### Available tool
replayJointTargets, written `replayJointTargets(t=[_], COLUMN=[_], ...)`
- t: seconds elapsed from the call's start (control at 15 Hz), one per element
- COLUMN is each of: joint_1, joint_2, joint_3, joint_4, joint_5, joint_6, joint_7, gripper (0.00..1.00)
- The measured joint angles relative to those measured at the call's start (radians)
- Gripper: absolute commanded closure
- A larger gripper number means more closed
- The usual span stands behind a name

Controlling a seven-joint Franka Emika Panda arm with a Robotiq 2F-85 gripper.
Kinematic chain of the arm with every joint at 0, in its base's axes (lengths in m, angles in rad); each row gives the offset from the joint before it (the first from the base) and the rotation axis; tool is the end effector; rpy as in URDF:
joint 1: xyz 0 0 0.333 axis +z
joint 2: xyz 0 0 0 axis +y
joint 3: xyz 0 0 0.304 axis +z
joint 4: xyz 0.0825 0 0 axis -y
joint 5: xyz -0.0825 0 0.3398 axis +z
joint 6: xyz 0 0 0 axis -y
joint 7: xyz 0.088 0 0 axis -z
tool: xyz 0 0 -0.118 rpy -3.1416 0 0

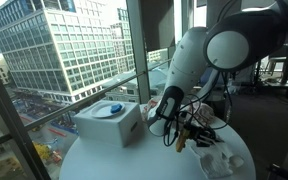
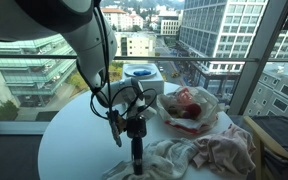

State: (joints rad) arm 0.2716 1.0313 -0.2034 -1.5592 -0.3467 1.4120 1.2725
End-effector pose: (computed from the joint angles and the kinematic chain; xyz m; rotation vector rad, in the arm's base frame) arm 0.4938 -0.0105 0.0661 1.6624 -0.9602 -0.6246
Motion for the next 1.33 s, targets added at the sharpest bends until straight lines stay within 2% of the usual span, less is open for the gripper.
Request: replayJointTargets(t=[0.13, 0.2, 0.4, 0.47, 0.8, 1.07, 1.33], joint_1=[0.012, 0.016, 0.018, 0.017, -0.028, -0.094, -0.185], joint_2=[0.026, 0.023, -0.030, -0.056, -0.178, -0.269, -0.319], joint_3=[0.019, 0.036, 0.088, 0.101, 0.135, 0.137, 0.130], joint_4=[0.063, 0.082, 0.100, 0.099, 0.037, -0.111, -0.273], joint_5=[-0.052, -0.079, -0.108, -0.108, -0.091, -0.080, -0.057], joint_6=[-0.107, -0.122, -0.100, -0.081, 0.088, 0.352, 0.666], joint_7=[-0.033, -0.072, -0.176, -0.205, -0.336, -0.418, -0.520], gripper=[0.34, 0.27, 0.03, 0.00, 0.00, 0.00, 0.00])
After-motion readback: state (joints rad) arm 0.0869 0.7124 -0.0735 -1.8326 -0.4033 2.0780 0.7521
